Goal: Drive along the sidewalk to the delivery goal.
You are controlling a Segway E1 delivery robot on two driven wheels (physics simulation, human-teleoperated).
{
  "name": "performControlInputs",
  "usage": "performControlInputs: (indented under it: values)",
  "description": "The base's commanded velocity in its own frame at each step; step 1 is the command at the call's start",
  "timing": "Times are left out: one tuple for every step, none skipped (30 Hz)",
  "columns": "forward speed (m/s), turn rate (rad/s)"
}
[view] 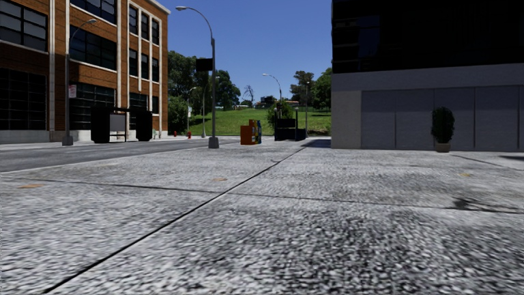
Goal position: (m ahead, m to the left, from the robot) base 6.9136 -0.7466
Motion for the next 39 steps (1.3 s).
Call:
performControlInputs:
  values:
    - [2.00, 0.00]
    - [2.00, 0.00]
    - [2.00, 0.00]
    - [2.00, 0.00]
    - [2.00, 0.00]
    - [2.00, 0.00]
    - [2.00, 0.00]
    - [2.00, 0.00]
    - [2.00, 0.00]
    - [2.00, 0.00]
    - [2.00, 0.00]
    - [2.00, 0.00]
    - [2.00, 0.00]
    - [2.00, 0.00]
    - [2.00, 0.00]
    - [2.00, 0.00]
    - [2.00, 0.00]
    - [2.00, 0.00]
    - [2.00, 0.00]
    - [2.00, 0.00]
    - [2.00, 0.00]
    - [2.00, 0.00]
    - [2.00, 0.00]
    - [2.00, 0.00]
    - [2.00, 0.00]
    - [2.00, 0.00]
    - [2.00, 0.00]
    - [2.00, -0.01]
    - [2.00, -0.02]
    - [2.00, -0.02]
    - [2.00, -0.03]
    - [2.00, -0.03]
    - [2.00, -0.05]
    - [2.00, -0.09]
    - [2.00, -0.17]
    - [2.00, -0.20]
    - [2.00, -0.20]
    - [2.00, -0.21]
    - [2.00, -0.21]
